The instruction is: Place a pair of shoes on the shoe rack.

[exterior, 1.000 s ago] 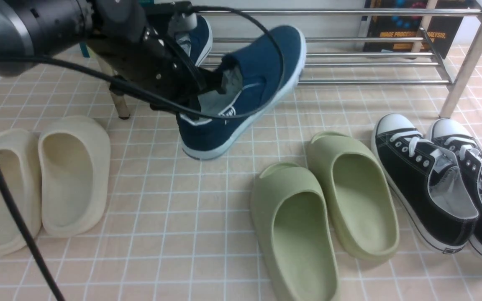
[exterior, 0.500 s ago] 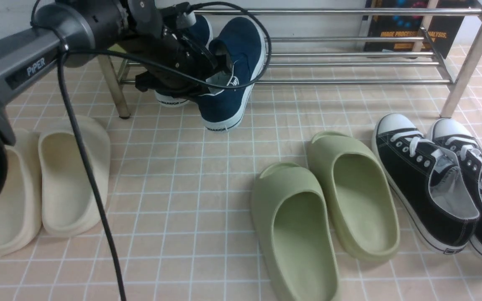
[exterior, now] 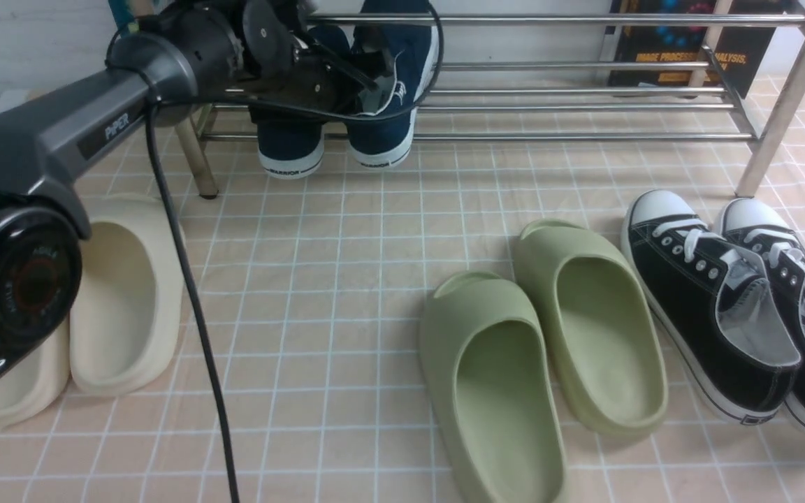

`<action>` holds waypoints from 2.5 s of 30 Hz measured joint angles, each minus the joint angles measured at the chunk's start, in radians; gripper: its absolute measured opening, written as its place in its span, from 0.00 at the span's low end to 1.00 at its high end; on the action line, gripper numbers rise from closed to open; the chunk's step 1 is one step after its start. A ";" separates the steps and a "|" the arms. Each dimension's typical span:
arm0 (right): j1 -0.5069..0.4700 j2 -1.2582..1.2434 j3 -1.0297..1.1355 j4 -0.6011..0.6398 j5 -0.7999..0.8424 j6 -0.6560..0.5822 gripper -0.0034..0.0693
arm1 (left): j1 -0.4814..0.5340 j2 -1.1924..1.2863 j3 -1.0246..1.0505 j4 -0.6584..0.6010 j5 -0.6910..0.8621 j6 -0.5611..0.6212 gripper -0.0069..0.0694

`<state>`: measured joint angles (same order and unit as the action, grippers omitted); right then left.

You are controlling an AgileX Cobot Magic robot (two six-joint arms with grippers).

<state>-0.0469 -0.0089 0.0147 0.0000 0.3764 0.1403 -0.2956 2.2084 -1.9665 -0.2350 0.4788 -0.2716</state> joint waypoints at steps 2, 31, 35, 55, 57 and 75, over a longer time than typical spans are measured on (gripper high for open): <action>0.000 0.000 0.000 0.000 0.000 0.000 0.38 | 0.005 0.006 -0.002 0.005 -0.005 -0.001 0.31; 0.000 0.000 0.000 0.000 0.000 0.000 0.38 | 0.006 -0.748 0.057 0.493 0.709 0.150 0.13; 0.000 0.000 0.000 0.000 0.000 0.000 0.38 | 0.006 -0.888 0.208 0.501 0.707 0.122 0.10; 0.000 0.000 0.000 0.000 0.000 0.000 0.38 | 0.006 -1.779 0.986 0.502 0.607 0.029 0.10; 0.000 0.000 0.000 0.000 0.000 0.000 0.38 | 0.006 -1.843 1.025 0.502 0.607 0.029 0.10; 0.000 0.000 0.000 0.000 0.000 0.000 0.38 | 0.006 -1.911 1.119 0.562 0.718 0.025 0.12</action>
<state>-0.0469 -0.0089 0.0147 0.0000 0.3764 0.1404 -0.2900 0.2975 -0.8471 0.3266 1.1965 -0.2461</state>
